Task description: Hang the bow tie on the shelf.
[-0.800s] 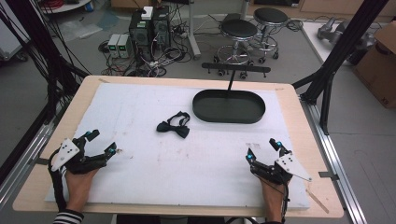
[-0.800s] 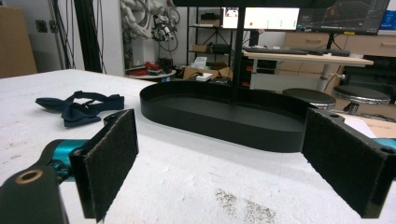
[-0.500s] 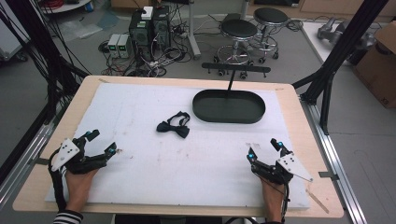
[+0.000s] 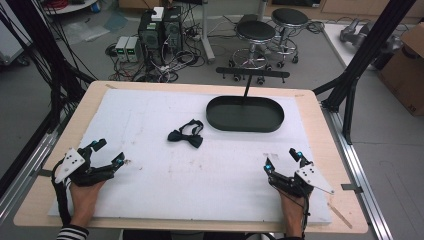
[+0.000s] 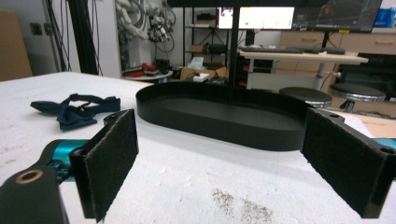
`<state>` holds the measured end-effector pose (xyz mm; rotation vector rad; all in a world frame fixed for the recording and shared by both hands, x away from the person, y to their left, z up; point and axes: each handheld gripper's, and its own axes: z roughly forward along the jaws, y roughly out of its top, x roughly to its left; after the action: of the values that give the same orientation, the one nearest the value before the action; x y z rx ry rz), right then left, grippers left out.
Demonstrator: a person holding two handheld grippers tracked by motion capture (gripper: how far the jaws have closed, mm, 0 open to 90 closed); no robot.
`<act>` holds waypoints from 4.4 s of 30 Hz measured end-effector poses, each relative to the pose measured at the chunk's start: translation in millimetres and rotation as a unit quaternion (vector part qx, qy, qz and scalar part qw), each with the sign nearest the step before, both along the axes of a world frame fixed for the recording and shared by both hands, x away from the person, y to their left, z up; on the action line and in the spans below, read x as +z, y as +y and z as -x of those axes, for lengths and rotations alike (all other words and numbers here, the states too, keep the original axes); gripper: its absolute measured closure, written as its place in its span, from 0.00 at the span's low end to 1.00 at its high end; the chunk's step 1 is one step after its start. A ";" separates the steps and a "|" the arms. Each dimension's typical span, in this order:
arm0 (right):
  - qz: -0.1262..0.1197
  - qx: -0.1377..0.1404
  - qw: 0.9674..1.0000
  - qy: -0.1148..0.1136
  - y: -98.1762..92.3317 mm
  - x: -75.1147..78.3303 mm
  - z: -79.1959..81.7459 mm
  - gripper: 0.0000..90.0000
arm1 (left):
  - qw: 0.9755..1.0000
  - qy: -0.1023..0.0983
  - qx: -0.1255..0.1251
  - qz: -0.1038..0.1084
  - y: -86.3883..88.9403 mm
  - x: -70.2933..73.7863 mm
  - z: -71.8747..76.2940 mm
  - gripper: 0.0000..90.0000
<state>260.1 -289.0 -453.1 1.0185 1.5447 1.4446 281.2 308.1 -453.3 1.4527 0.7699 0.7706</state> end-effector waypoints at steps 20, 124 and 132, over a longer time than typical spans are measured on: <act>0.022 0.059 0.994 0.089 13.4 32.8 -29.2 0.12 | 1.000 -0.003 -0.002 0.007 0.7 -0.3 0.2 0.17; 0.309 0.337 0.846 0.274 256.4 44.1 -181.1 0.37 | 1.000 -0.003 -0.005 0.006 0.9 -0.3 0.0 0.17; 0.330 0.329 0.839 0.280 263.9 38.0 -183.5 0.48 | 1.000 -0.002 -0.005 0.006 1.0 -0.2 0.0 0.17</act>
<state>443.6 -25.0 -415.1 0.4958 2.7685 0.8598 281.2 309.1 -453.6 1.4424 0.7623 0.7594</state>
